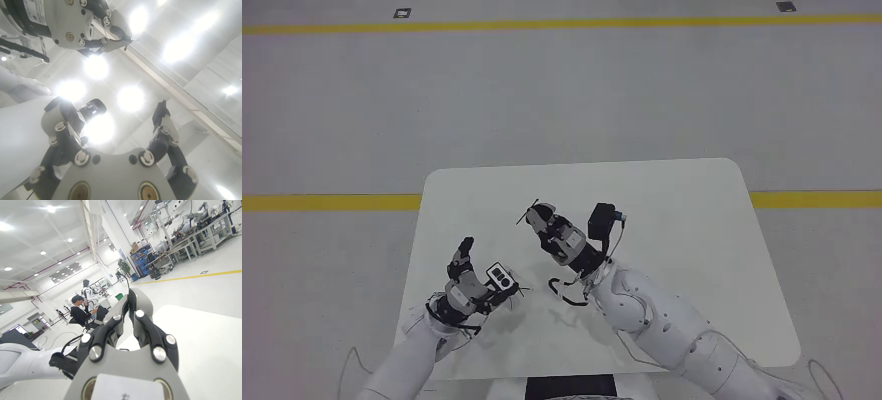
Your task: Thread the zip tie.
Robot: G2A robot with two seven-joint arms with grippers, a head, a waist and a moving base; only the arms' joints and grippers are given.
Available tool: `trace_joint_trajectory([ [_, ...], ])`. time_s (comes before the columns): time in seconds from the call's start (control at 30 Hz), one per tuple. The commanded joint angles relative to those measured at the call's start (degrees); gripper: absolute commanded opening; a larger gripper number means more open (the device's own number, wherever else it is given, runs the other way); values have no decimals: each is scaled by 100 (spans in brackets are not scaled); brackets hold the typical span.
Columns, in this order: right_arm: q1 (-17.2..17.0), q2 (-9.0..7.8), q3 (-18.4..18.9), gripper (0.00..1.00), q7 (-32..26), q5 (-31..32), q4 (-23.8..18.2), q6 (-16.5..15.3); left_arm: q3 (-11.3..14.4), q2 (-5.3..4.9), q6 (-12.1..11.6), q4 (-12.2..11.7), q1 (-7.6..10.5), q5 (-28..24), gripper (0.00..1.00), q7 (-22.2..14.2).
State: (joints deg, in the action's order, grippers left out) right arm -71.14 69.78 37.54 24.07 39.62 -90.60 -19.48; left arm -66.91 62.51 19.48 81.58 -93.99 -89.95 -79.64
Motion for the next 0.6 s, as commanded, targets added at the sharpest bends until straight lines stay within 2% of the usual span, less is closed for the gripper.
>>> trace_joint_trajectory([
  [0.0, 8, -12, -25, 0, 76, 30, -2, 0, 54, -10, 0, 10, 3, 0, 100, 0],
  [0.13, 55, -39, -115, 0, 241, 95, 2, 0, 14, 0, 0, -92, 45, 0, 100, 0],
  [0.37, 55, -39, -115, 0, 241, 95, 2, 0, 14, 0, 0, -92, 45, 0, 100, 0],
  [0.57, -64, -19, 6, 0, 59, 253, -108, 56, -107, 67, -317, -56, 15, 1, 100, 375],
])
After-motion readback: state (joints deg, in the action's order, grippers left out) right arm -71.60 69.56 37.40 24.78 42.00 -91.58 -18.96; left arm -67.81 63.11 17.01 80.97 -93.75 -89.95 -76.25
